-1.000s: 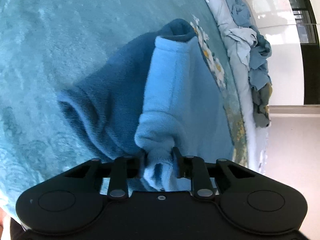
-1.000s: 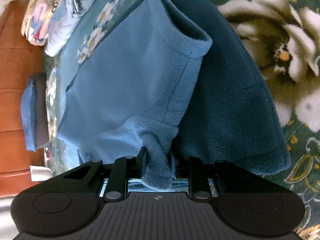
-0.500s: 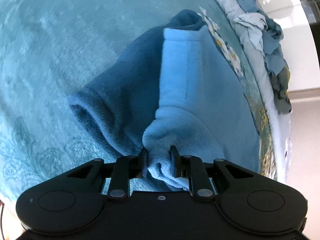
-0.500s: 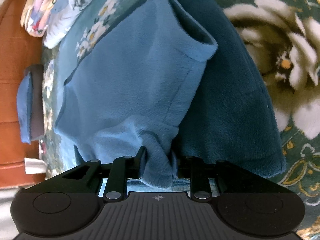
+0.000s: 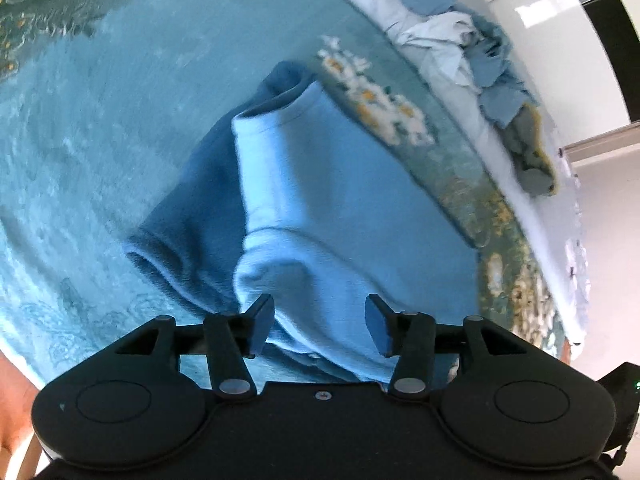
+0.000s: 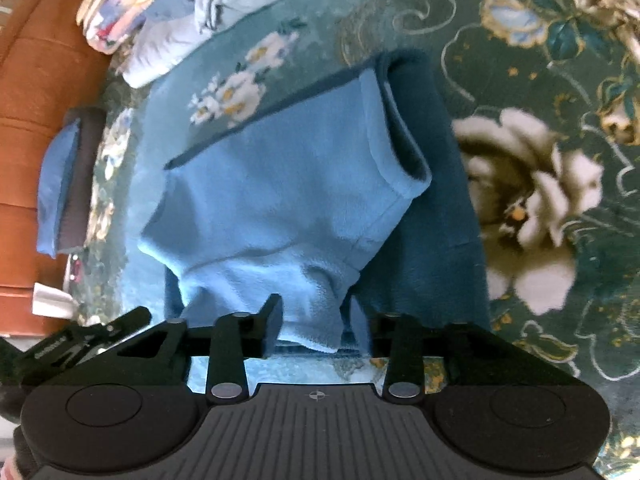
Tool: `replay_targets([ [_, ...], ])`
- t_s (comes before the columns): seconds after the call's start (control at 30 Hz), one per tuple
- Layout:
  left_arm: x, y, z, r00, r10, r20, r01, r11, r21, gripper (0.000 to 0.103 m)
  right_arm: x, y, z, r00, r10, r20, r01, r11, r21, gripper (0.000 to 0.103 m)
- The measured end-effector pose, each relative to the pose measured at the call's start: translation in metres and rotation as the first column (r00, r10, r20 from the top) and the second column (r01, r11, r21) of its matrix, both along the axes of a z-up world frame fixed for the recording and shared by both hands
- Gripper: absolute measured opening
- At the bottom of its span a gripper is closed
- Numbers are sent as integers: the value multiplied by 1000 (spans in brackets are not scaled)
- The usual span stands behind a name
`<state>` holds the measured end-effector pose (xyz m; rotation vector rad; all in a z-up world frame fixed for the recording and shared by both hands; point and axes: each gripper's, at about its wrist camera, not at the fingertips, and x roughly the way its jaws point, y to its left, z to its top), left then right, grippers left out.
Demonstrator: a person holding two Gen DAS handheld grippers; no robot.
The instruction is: Fold clothes
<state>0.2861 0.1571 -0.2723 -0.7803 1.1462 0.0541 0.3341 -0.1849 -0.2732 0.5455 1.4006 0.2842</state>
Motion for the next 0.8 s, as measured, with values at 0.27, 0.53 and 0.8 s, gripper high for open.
replay_targets([
  [0.27,-1,-22,62,993,-27,112,23,999,34,67,-7,-16,54,997,-2,71,3,1000,-11,52],
  [0.53,-7,-47,132,968,-83,237,63,994,92,83,-13,-26,113,980,19,200,-9,999,-48,82],
  [0.8,-30,-61,178,941,-93,326,42,986,161,98,-10,-20,146,949,134,284,-99,986,-133,99],
])
